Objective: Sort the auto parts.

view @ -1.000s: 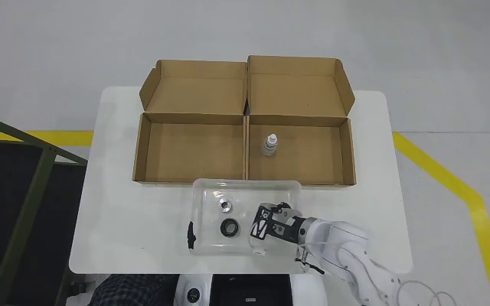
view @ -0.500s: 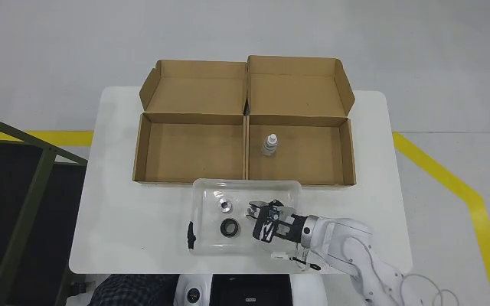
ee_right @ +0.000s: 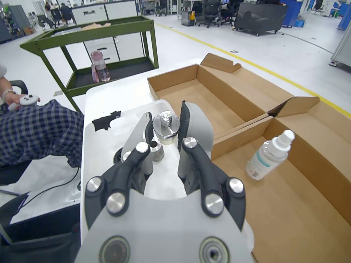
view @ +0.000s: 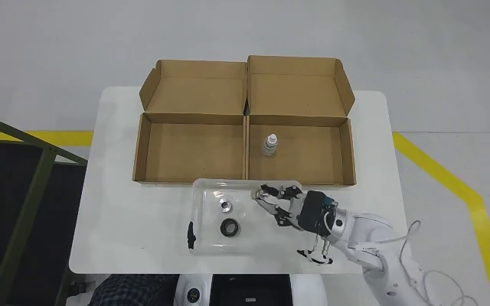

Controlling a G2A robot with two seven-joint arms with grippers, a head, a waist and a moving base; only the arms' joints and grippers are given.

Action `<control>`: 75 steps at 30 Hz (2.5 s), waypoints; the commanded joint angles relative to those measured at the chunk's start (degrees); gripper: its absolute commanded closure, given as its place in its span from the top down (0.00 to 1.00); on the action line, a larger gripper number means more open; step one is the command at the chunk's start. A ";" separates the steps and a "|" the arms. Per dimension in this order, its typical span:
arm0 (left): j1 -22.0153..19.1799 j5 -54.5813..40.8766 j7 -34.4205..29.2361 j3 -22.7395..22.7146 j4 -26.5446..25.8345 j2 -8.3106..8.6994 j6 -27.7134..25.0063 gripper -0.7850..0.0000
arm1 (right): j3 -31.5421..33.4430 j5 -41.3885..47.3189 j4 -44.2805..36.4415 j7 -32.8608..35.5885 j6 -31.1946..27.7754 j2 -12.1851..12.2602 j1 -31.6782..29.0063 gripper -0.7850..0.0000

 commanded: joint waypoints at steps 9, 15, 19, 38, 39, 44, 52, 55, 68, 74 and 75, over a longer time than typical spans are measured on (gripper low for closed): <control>0.00 0.00 0.00 0.00 0.00 0.00 0.00 1.00 | 4.63 9.13 0.33 -7.04 -1.14 0.14 0.05 0.00; 0.00 0.00 0.00 0.00 0.00 0.00 0.00 1.00 | 7.09 13.50 0.62 -10.56 -1.55 0.14 -0.40 0.00; 0.00 0.00 0.00 0.00 0.00 0.00 0.00 1.00 | 8.20 15.79 1.05 -12.29 -1.13 0.05 -0.67 0.00; 0.00 0.00 0.00 0.00 0.00 0.00 0.00 1.00 | 8.75 13.48 1.78 -9.44 2.59 -0.29 -0.18 0.00; 0.00 0.00 0.00 0.00 0.00 0.00 0.00 1.00 | 8.33 12.79 1.64 -9.22 3.21 -0.35 -0.17 0.00; 0.00 0.00 0.00 0.00 0.00 0.00 0.00 1.00 | 6.68 7.34 2.03 -6.38 8.00 -0.61 0.82 0.00; 0.00 0.00 0.00 0.00 0.00 0.00 0.00 1.00 | 3.53 0.98 6.19 -0.15 14.03 -1.11 5.26 0.00; 0.00 0.00 0.00 0.00 0.00 0.00 0.00 1.00 | 2.66 -0.52 8.10 2.08 15.02 -1.26 7.27 0.00; 0.00 0.00 0.00 0.00 0.00 0.00 0.00 1.00 | 0.05 1.16 18.43 13.52 15.93 -1.98 15.87 0.00; 0.00 0.00 0.00 0.00 0.00 0.00 0.00 1.00 | -1.67 1.07 23.23 16.17 15.19 -2.34 19.38 0.00; 0.00 0.00 0.00 0.00 0.00 0.00 0.00 1.00 | -1.95 1.13 23.64 16.19 15.26 -2.42 19.80 0.00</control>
